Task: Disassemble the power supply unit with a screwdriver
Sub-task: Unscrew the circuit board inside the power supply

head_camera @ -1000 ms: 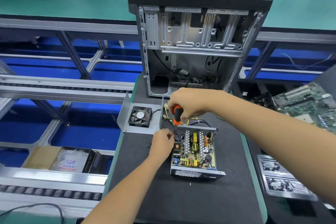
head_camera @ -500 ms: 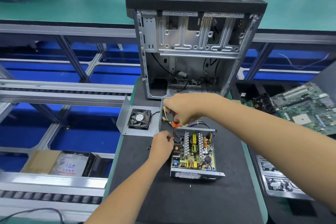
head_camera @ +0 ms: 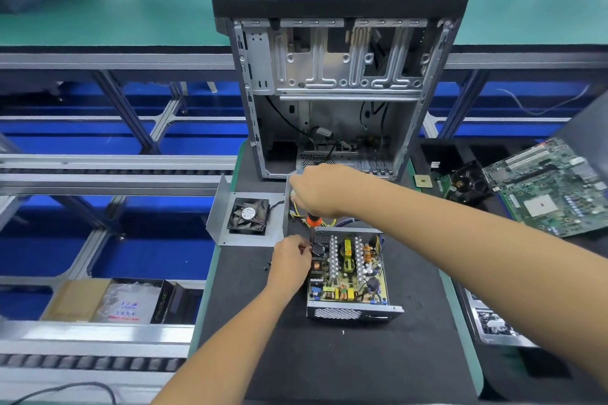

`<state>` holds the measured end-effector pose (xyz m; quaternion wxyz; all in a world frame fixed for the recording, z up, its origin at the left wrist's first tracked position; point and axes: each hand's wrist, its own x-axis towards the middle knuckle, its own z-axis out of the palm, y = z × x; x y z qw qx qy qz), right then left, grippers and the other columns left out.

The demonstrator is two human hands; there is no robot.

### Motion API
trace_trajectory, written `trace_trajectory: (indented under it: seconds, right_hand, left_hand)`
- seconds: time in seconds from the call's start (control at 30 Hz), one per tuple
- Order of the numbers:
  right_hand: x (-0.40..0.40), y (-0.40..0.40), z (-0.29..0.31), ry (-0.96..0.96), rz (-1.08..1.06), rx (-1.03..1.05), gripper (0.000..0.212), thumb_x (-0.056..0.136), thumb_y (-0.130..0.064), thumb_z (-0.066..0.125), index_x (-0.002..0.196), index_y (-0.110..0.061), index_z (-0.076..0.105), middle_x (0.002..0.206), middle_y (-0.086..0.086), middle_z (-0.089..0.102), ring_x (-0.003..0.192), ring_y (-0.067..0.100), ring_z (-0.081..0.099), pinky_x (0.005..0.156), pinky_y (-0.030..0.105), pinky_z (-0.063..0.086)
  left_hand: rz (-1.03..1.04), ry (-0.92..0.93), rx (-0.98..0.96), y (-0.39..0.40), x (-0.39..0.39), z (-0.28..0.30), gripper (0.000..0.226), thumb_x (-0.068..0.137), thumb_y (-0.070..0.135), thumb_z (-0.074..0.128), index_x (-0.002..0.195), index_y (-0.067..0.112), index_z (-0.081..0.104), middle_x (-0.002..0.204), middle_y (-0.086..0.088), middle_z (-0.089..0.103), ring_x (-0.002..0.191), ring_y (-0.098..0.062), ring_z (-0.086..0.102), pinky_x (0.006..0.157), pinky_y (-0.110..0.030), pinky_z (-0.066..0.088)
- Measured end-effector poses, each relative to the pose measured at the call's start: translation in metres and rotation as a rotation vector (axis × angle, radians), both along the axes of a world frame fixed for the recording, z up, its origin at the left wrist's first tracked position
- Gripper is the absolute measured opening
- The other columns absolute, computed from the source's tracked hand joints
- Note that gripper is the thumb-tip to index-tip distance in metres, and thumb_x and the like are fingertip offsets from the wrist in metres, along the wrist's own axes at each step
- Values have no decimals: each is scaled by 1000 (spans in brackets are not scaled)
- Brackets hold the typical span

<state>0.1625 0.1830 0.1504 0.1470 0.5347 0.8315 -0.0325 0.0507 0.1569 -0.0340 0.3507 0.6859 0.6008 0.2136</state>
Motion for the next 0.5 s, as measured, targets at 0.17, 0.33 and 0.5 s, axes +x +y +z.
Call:
trace_trajectory:
  seconds: [0.17,0.33,0.5]
  right_hand:
    - [1,2,7,250,47,-218,24,83,-7,59,99,-14,42,83,1,55,78,21,52,59,33,40]
    - [1,-2,5,265,13,-197,17,84,-16,59,97,-11,50,81,-1,51,77,21,49,58,31,37]
    - [-1,-2,5,-21,16,-42,36,103,-32,29,108,-8,54,97,12,57,79,26,53,58,34,37]
  left_hand:
    - [-2,-9,-4,0,0,2,14,90,8,56,97,7,69,87,-4,66,83,-17,61,75,-27,49]
    - [-6,-14,-5,-3,1,3,14,91,6,54,96,8,66,84,1,60,82,-15,58,71,-23,44]
    - [-3,-42,-43,-6,0,5,19,90,1,50,100,9,64,87,4,58,80,-8,54,62,-6,38]
